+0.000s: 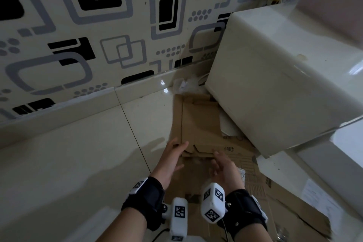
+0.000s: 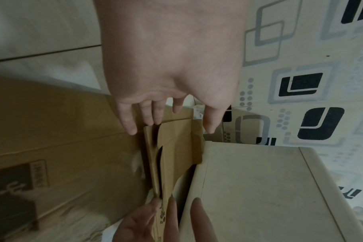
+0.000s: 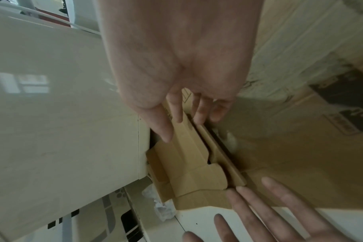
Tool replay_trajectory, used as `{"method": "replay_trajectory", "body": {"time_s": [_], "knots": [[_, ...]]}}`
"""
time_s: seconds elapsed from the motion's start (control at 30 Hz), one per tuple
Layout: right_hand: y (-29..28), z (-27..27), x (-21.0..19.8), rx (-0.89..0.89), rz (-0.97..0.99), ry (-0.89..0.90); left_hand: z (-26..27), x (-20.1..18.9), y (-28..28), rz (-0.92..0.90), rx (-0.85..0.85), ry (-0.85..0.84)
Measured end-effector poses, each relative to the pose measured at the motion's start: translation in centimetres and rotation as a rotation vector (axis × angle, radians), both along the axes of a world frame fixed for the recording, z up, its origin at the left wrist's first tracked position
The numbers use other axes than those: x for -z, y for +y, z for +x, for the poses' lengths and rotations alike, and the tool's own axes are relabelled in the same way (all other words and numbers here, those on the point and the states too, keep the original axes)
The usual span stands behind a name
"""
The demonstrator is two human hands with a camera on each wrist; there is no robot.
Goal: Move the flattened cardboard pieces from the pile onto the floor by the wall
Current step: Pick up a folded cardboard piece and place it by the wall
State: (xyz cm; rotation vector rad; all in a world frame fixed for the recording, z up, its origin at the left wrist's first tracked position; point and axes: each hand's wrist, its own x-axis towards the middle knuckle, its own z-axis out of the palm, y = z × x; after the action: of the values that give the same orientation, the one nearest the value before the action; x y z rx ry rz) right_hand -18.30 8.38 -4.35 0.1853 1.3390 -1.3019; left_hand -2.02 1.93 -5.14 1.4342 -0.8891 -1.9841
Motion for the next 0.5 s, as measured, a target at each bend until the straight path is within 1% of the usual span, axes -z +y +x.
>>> {"method": "replay_trajectory", "body": {"time_s": [0.07, 0.1, 0.27, 0.33, 0.43, 0.5], "knots": [[0.1, 0.2, -0.6, -0.015, 0.001, 0.054, 0.1, 0.0, 0.0, -0.001, -0.03, 0.019], [0.1, 0.4, -0.9, -0.001, -0.003, 0.052, 0.2, -0.1, 0.0, 0.001, -0.043, 0.025], [-0.1, 1.3, -0.9, 0.147, -0.036, 0.071, 0.5, -0.5, 0.1, 0.001, -0.034, 0.053], [-0.2, 1.6, -1.0, 0.135, -0.055, 0.086, 0.6, -0.8, 0.3, -0.008, -0.026, 0.056], [-0.2, 1.8, -1.0, 0.099, -0.041, 0.164, 0.8, -1.0, 0.5, 0.023, -0.045, 0.084], [-0.3, 2.0, -1.1, 0.118, -0.045, 0.196, 1.0, -1.2, 0.8, 0.024, -0.041, 0.092]]}}
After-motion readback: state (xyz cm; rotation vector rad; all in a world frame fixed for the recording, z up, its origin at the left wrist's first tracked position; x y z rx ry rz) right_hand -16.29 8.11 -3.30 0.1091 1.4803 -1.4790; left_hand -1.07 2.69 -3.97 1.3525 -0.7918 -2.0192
